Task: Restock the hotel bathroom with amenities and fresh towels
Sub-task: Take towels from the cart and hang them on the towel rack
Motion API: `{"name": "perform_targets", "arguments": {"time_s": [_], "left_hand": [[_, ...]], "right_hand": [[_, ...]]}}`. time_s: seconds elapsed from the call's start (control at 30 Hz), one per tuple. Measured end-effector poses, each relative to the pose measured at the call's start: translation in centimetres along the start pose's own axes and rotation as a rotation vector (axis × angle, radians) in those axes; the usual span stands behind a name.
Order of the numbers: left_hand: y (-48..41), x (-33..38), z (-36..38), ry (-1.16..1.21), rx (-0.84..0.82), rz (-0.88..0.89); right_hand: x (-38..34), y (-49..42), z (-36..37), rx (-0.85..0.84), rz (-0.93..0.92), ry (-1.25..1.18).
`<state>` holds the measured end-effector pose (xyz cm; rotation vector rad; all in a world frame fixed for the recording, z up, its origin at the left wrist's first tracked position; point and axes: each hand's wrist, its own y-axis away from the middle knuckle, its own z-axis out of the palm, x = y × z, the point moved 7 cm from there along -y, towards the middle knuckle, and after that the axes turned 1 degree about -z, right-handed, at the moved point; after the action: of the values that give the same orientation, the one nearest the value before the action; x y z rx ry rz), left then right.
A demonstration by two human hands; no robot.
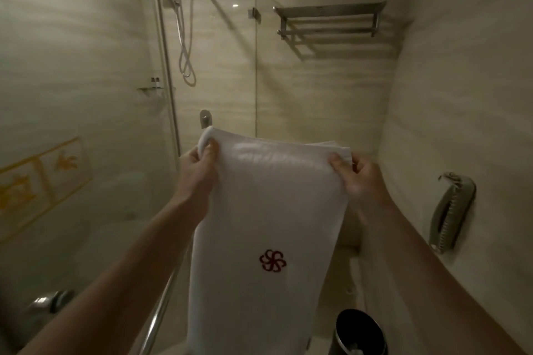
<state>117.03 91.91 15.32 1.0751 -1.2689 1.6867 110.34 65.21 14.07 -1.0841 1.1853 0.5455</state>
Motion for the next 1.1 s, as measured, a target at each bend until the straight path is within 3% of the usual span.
{"name": "perform_targets", "arguments": {"time_s": [0.23,0.57,0.7,0.97,1.1], "left_hand": [[-11.1,-4.4,6.5,-0.051,-0.116,0.021],[-23.8,-10.0,18.4,-0.144,-0.268,0.111],[-28.9,-11.4,24.5,-0.149,-0.318,0.112],[-39.1,-14.3,33.3,-0.207,-0.256,0.131],[-44.7,-16.0,36.9,-0.218,-0.250,0.127]], "right_hand": [[0.3,-9.8,0.6,0.102,-0.206,0.370],[7.0,-27.6,-1.2,0.106,-0.234,0.427],[10.2,-36.8,-2.8,0.069,-0.169,0.392],[14.3,-51.8,-3.1,-0.054,0.043,0.265],[16.2,-58.5,-3.0,-0.055,0.037,0.327]]}}
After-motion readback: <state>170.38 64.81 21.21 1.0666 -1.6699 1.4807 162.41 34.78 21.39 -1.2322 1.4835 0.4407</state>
